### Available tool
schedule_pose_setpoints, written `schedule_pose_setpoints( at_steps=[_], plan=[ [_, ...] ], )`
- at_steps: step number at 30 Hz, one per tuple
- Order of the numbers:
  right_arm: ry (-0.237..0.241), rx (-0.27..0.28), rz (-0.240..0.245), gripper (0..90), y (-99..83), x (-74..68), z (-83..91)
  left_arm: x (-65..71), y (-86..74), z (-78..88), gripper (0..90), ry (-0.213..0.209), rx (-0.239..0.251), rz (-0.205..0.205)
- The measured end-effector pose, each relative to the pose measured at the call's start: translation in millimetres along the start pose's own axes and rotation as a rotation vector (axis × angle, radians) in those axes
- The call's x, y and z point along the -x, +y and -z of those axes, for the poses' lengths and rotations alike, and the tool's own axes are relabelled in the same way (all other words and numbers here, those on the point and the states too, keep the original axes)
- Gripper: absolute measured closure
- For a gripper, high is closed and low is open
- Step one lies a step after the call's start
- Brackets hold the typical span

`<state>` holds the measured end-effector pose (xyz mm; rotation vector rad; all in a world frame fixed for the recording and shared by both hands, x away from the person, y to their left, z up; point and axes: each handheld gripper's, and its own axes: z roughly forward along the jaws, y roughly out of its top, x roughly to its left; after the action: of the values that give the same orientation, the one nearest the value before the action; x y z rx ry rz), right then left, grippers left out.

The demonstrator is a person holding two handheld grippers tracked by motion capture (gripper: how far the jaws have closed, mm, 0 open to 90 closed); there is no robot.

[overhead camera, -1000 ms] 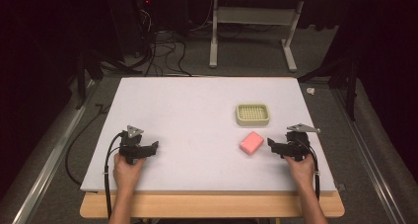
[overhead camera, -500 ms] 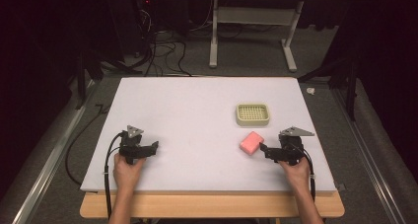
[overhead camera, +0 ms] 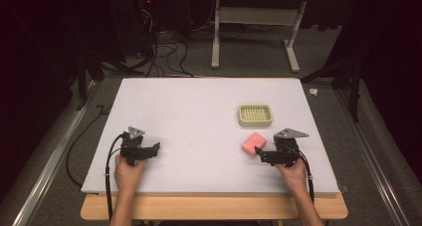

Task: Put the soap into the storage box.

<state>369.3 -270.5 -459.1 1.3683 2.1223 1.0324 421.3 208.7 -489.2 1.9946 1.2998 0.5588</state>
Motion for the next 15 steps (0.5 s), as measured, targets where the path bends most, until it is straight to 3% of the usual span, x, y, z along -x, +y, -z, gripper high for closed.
schedule_pose_setpoints(
  at_steps=[15],
  plan=[
    [0.019,-0.003,0.059,12.2,9.7,-12.7,-13.1,0.0,0.0,0.0,20.0,0.000,0.000,0.000]
  ],
)
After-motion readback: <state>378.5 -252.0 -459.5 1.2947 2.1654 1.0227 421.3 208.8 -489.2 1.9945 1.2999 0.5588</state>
